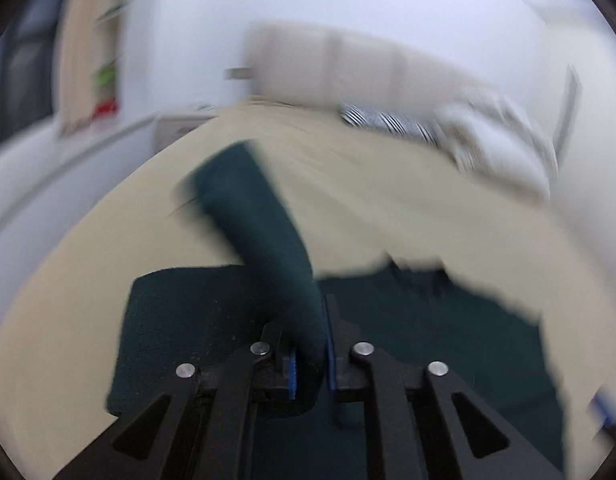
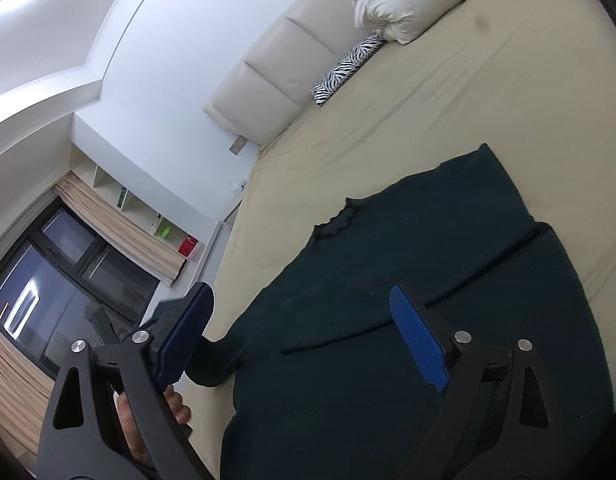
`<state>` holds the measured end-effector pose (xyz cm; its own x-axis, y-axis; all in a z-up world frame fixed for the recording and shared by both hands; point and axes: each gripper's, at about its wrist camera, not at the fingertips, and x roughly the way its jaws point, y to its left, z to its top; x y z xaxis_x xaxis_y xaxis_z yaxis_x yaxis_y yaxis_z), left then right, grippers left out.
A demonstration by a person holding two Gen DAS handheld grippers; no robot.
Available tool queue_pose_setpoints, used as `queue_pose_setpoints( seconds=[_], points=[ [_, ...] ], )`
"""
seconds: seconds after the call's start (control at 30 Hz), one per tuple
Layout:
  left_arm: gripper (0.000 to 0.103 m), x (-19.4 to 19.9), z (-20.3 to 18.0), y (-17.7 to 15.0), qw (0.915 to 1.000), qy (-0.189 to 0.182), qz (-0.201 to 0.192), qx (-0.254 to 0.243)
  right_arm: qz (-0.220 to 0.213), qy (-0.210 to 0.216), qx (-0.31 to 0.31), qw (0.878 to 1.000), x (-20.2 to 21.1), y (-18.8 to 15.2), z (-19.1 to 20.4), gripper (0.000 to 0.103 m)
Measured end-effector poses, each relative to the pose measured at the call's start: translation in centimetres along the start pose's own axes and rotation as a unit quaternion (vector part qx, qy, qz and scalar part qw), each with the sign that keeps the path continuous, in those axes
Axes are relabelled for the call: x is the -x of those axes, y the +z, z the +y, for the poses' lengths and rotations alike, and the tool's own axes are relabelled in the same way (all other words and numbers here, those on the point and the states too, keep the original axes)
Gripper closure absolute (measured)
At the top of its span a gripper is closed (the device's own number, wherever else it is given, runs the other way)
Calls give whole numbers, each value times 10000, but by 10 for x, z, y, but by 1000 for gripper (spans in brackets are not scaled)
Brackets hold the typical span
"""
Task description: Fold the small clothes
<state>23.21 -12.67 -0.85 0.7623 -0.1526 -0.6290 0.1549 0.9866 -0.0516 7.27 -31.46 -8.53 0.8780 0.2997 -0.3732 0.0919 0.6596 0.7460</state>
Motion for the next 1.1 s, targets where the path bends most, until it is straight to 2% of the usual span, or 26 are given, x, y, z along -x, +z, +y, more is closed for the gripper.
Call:
queue_pose_setpoints(
  seconds=[0.03, 0.07, 0.1, 0.13, 0.17, 0.23, 0.33, 0.43, 0.5, 0.53, 0.57, 0.6, 0.67, 0.73, 0.83, 1.0, 1.1],
  points=[
    [78, -14, -34, -16, 9987, -45, 129, -489, 44, -57, -82, 9999, -1, 2, -10, 13],
    [71, -25, -54, -30, 9968, -88, 289, -735, 154, -115, -136, 9997, -5, 5, -20, 13],
    [52, -34, -63, -43, 9953, -134, 491, -826, 233, -167, -154, 9995, -8, 5, -27, 13],
    [40, -38, -63, -48, 9945, -172, 605, -837, 321, -250, -171, 9990, -11, 7, -34, 13],
    [38, -41, -61, -56, 9941, -235, 687, -805, 442, -310, -173, 9984, -17, 8, -41, 13],
    [26, -31, -54, -64, 9954, -318, 690, -585, 647, -360, -196, 9971, -29, 9, -51, 13],
    [11, -4, -23, -71, 9979, -441, 469, -63, 946, -376, -234, 9945, -58, 9, -58, 12],
    [10, 13, 13, -83, 9961, -615, 313, 552, 1232, -138, -225, 9920, -95, 9, -52, 13],
    [10, 11, 31, -98, 9946, -585, 287, 805, 1485, -131, -158, 9887, -126, 8, -42, 13],
    [11, 7, 40, -105, 9940, -486, 326, 924, 1590, -137, -144, 9871, -138, 8, -40, 15],
    [12, 3, 47, -109, 9929, -441, 387, 1034, 1755, -136, -143, 9843, -156, 8, -38, 22],
    [17, -3, 56, -115, 9897, -508, 445, 1260, 1840, -162, -157, 9827, -166, 7, -37, 24],
    [19, -8, 70, -119, 9843, -702, 380, 1575, 2063, -222, -317, 9777, -191, 7, -40, 29],
    [19, -6, 76, -120, 9807, -847, 296, 1737, 2229, -420, -471, 9728, -208, 4, -43, 35],
    [20, -8, 78, -122, 9787, -924, 203, 1819, 2276, -386, -414, 9721, -218, 6, -41, 36],
    [24, -6, 85, -127, 9750, -954, 147, 2000, 2527, -504, -150, 9661, -235, 5, -34, 56],
    [26, -2, 88, -130, 9736, -956, 131, 2068, 2602, -744, 17, 9627, -241, -2, -25, 81]
  ],
)
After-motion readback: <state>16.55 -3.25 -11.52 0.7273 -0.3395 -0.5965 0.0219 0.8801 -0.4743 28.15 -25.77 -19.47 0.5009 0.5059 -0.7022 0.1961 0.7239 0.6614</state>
